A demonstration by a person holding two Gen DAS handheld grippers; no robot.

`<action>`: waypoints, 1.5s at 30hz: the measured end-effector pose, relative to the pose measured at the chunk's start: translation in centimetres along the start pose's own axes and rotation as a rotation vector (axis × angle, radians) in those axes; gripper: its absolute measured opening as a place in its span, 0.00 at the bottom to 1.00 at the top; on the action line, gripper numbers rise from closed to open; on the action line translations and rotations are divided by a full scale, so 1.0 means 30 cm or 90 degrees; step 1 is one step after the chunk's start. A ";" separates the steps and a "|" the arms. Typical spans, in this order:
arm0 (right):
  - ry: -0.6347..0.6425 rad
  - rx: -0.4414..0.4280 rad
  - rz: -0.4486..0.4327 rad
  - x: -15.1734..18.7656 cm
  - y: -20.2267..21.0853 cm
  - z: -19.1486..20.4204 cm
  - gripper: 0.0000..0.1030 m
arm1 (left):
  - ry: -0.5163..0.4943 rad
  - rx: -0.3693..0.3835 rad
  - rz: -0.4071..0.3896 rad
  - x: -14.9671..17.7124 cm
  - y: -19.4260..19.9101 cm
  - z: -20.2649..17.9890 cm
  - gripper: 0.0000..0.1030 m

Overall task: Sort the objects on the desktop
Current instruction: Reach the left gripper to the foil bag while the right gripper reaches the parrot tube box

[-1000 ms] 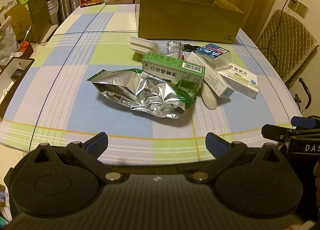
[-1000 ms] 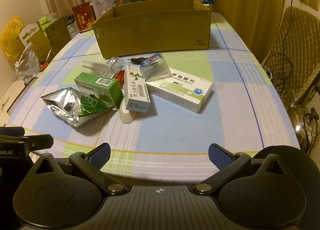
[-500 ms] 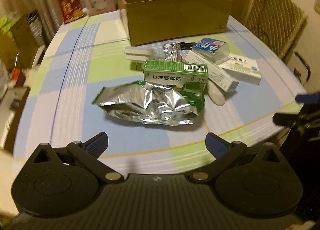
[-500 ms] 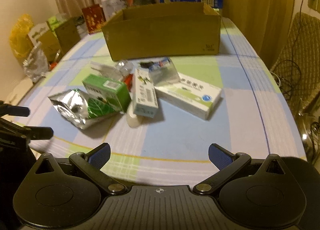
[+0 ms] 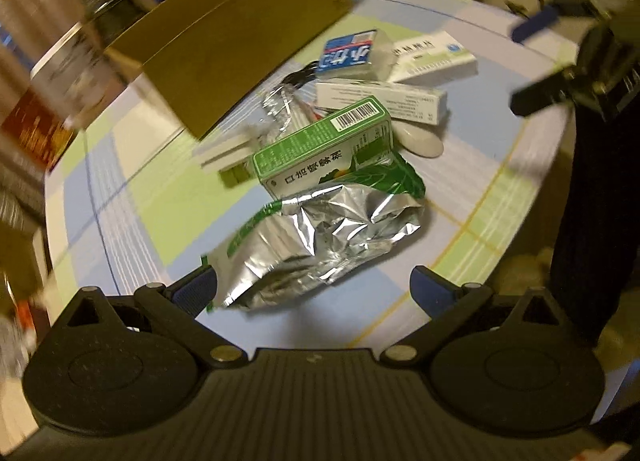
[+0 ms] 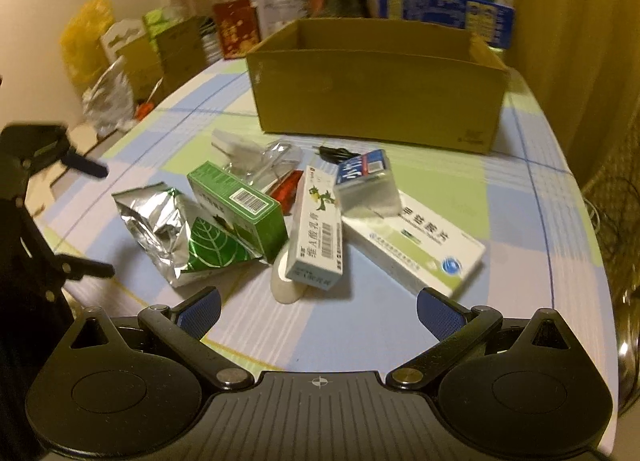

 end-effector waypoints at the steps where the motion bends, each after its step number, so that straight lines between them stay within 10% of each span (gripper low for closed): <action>1: 0.008 -0.002 0.007 -0.008 -0.013 -0.005 0.98 | -0.018 0.002 -0.006 -0.004 -0.009 0.005 0.98; 12: 0.029 -0.041 0.080 -0.065 -0.137 -0.064 0.97 | -0.198 0.075 -0.047 -0.038 -0.139 -0.001 0.95; 25: 0.026 -0.082 0.139 -0.125 -0.277 -0.122 0.64 | -0.333 0.135 -0.026 -0.061 -0.290 -0.038 0.86; 31: 0.011 -0.095 0.155 -0.139 -0.310 -0.134 0.43 | -0.316 0.155 -0.003 -0.071 -0.314 -0.025 0.84; 45: 0.006 -0.005 0.175 -0.052 -0.183 -0.092 0.37 | -0.116 0.117 0.150 -0.108 -0.291 -0.052 0.67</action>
Point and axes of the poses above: each gripper's, at about its wrist camera, not at the fingertips, and y roughly against the way its jaws point, z to its left, x to its underside, the point moved 3 cm from there along -y, roughly the way its jaws point, and after that the axes turned 15 degrees about -x, right-handed, at the moved point
